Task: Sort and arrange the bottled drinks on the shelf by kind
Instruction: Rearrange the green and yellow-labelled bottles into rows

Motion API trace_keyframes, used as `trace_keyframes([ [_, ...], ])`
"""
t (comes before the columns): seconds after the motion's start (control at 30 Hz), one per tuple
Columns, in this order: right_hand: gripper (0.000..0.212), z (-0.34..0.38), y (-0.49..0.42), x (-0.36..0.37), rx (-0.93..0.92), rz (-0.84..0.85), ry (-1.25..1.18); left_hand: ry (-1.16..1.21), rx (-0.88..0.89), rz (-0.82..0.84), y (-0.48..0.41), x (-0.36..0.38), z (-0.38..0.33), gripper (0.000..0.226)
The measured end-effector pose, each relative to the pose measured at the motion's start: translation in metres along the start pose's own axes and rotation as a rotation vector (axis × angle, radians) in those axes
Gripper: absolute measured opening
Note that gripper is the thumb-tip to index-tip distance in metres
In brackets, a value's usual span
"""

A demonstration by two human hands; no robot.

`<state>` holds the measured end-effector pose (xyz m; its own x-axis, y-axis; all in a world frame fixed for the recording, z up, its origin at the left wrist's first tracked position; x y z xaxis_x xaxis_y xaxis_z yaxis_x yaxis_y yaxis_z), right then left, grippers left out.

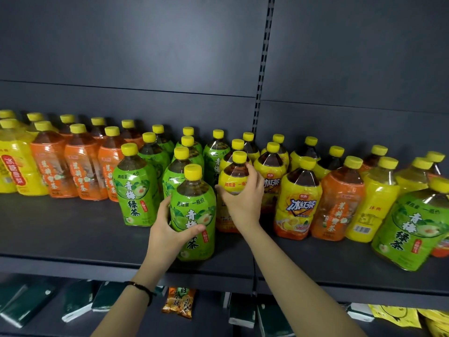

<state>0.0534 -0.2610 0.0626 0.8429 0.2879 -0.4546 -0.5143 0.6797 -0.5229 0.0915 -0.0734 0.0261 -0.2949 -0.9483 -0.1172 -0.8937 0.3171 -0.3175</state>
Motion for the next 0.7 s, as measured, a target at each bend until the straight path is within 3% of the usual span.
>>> trace_keyframes([
  [0.2,0.092,-0.027,-0.002,-0.035,0.008,-0.011,0.042,0.014,0.014,-0.013,0.001,-0.009,0.0,0.112],
  [0.3,0.099,-0.03,-0.004,-0.049,-0.003,0.075,0.07,0.04,0.013,-0.024,0.0,-0.014,-0.001,0.113],
  [0.4,0.102,-0.02,-0.004,-0.065,-0.05,0.117,0.048,0.035,0.007,-0.023,-0.001,-0.016,-0.002,0.097],
  [0.5,0.085,0.003,-0.023,-0.097,-0.146,-0.03,0.003,0.033,0.016,-0.033,-0.001,-0.017,-0.002,0.095],
  [0.57,0.067,0.012,-0.053,-0.112,-0.165,-0.039,-0.06,0.037,0.024,-0.041,-0.001,-0.016,-0.002,0.091],
  [0.7,0.045,0.007,-0.131,-0.108,-0.073,0.293,0.036,0.051,0.023,-0.044,-0.003,-0.015,-0.002,0.097],
])
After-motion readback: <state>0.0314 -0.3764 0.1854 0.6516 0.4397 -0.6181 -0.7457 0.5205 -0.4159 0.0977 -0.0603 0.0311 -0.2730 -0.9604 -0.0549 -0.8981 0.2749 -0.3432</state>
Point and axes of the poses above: each hand's wrist, its own y-axis away from the middle knuckle, its own x-axis out of the palm, z = x × y, the point moved 3 cm from there along -y, towards the middle knuckle, and after that the axes turned 8 degrees about y, right-handed, at the moved point
